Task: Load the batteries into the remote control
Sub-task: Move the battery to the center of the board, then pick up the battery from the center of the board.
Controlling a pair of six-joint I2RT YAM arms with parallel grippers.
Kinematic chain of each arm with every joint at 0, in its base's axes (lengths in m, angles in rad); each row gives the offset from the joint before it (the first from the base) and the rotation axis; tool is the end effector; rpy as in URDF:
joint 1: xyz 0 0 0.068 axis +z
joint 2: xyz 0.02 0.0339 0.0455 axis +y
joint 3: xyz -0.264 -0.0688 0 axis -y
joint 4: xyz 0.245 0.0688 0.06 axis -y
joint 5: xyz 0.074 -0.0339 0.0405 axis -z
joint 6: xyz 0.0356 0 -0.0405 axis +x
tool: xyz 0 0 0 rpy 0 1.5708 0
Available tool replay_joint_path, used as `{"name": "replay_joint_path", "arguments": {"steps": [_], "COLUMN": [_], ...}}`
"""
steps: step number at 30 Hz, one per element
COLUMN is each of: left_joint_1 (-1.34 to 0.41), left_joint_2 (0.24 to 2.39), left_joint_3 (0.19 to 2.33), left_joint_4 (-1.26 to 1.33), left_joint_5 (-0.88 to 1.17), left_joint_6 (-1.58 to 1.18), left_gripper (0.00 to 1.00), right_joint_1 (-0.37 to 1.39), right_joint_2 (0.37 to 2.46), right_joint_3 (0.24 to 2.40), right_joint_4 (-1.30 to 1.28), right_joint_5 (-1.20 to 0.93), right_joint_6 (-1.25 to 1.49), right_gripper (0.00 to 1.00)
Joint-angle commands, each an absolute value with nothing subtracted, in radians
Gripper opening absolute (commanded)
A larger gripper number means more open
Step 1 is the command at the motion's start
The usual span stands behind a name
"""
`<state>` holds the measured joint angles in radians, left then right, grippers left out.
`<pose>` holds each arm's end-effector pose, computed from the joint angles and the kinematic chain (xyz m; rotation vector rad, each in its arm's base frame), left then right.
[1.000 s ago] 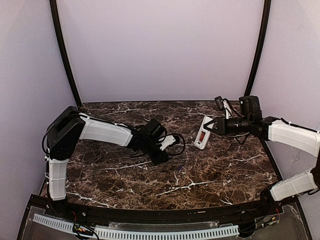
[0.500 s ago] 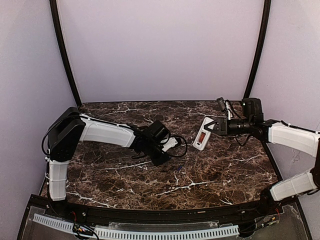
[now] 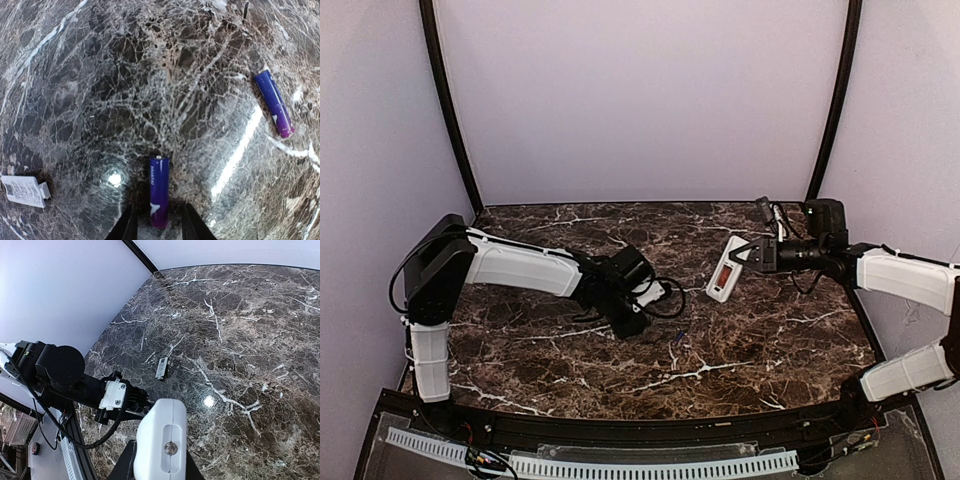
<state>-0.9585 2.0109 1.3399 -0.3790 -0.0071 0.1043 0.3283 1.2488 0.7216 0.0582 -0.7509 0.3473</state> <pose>0.2394 -0.3404 0.1519 1.3409 2.2862 -0.2840 0.2455 0.1093 0.2473 -0.4763 2.0521 1.1783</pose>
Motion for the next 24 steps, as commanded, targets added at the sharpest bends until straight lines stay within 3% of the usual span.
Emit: {"name": "replay_joint_path", "arguments": {"steps": [1,12,24], "left_joint_1": [-0.966,-1.01,-1.031], "left_joint_2": [1.961,1.906,2.062], "left_joint_3": [1.351,1.43,1.604], "left_joint_4": [-0.463,-0.468,-0.513], "left_joint_5": [-0.011,0.027,0.138], "left_joint_6": [0.091,0.04,-0.076], "left_gripper": [0.34,0.53,0.52], "right_joint_1": [0.304,0.235,0.186], "right_joint_2": [1.237,1.185,1.139], "right_joint_3": [0.69,0.583,0.525], "right_joint_4": [0.137,0.269,0.303], "right_joint_5": [-0.801,-0.874,-0.901], "right_joint_6": [0.361,0.383,0.391], "right_gripper": [0.0,0.0,0.0]}}
